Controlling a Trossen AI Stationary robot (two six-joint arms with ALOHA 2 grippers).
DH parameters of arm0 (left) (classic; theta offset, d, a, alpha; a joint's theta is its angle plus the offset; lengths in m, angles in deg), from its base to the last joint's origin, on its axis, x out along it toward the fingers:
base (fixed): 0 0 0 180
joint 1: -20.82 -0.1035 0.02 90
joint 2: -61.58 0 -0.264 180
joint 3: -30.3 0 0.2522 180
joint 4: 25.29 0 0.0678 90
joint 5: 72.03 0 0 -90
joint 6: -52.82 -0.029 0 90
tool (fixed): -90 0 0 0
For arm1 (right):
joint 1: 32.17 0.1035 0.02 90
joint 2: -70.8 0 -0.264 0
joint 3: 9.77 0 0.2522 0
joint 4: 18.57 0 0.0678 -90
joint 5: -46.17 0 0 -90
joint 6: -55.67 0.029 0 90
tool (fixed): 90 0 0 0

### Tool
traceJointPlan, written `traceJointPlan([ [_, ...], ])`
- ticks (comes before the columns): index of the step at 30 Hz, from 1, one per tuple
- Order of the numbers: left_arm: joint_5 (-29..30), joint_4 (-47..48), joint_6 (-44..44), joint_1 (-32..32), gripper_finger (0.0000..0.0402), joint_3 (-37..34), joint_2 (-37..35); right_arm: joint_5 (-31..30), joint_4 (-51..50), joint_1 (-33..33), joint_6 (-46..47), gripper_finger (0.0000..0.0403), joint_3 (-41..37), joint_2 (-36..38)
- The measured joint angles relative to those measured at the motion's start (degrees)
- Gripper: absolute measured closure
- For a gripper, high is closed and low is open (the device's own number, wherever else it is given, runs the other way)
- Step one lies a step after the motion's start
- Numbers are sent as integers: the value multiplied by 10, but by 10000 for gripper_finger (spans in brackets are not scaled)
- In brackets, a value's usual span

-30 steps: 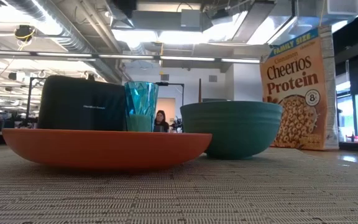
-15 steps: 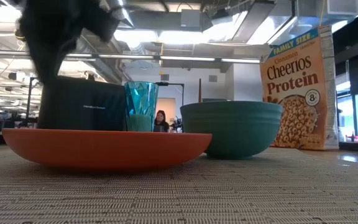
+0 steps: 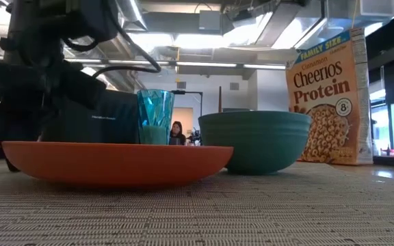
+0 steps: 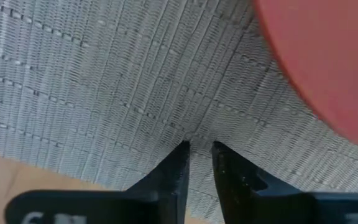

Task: Arrange a breakfast setting
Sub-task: Adjust the placemat

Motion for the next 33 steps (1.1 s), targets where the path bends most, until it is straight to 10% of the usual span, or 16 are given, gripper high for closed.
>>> traceJointPlan([
  [24, 134, 50, -143, -121, 399, -43, -42, 60, -74, -2, 95, 402, 0, -36],
  [33, 41, -26, -98, -129, 401, -57, -50, 48, -112, -2, 95, 402, 0, -36],
])
